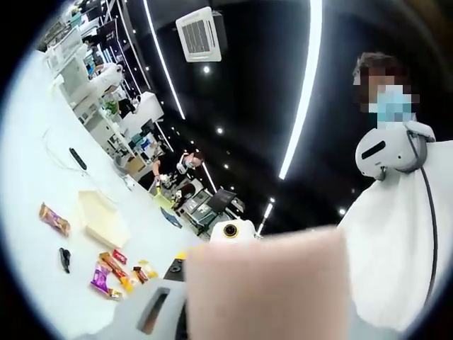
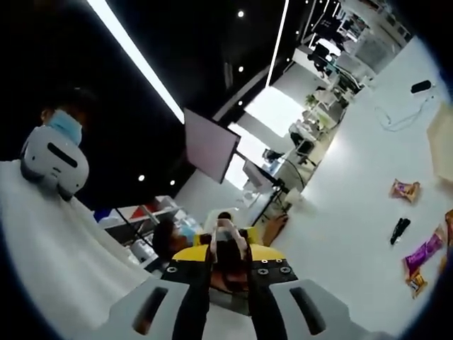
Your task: Place the target food into the container with the food tongs after gripping and lifting it, then release it inside without dropping or visibly crushing the food.
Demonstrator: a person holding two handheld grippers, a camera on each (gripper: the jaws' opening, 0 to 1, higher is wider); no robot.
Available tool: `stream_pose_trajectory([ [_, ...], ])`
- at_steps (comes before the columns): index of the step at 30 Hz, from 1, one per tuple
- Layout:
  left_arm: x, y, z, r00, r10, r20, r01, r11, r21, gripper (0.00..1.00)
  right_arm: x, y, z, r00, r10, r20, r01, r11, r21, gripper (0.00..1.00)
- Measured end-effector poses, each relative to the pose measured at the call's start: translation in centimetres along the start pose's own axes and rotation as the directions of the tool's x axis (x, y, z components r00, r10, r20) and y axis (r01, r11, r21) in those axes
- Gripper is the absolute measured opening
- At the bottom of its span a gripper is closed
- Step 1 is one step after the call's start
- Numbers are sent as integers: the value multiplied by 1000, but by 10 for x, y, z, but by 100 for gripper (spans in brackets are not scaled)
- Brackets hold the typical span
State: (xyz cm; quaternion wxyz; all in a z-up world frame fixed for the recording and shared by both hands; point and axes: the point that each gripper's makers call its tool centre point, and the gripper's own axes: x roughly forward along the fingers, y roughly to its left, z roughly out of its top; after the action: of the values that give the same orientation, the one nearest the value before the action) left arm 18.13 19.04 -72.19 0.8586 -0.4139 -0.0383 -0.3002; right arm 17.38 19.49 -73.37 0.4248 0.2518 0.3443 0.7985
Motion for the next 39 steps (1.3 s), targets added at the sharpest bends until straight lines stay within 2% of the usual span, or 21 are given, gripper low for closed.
stream_pose_trajectory([
  [9, 5, 1, 3, 1000, -5, 4, 5, 1000, -11, 23, -3, -2, 5, 1000, -2, 18, 2, 999, 42, 21],
  [15, 8, -3, 6, 999, -25, 30, 26, 999, -24, 26, -1, 1, 9, 1000, 1, 15, -1, 999, 33, 22],
  [16, 9, -4, 8, 999, -31, 43, 29, 999, 36, 28, -1, 1, 9, 1000, -5, 7, 5, 999, 32, 22],
  [17, 8, -6, 3, 999, -31, 22, 30, 999, 45, 29, -1, 0, 7, 1000, -12, -9, 12, 1000, 23, 22],
  [24, 8, -5, -2, 999, -29, 22, 30, 1000, -8, 25, -3, 4, -1, 999, -9, -32, 9, 1000, 15, 22],
  [39, 12, -9, -6, 998, -53, 26, 55, 997, -62, 27, -10, 8, -2, 1000, -4, 3, 4, 1000, 30, 26],
])
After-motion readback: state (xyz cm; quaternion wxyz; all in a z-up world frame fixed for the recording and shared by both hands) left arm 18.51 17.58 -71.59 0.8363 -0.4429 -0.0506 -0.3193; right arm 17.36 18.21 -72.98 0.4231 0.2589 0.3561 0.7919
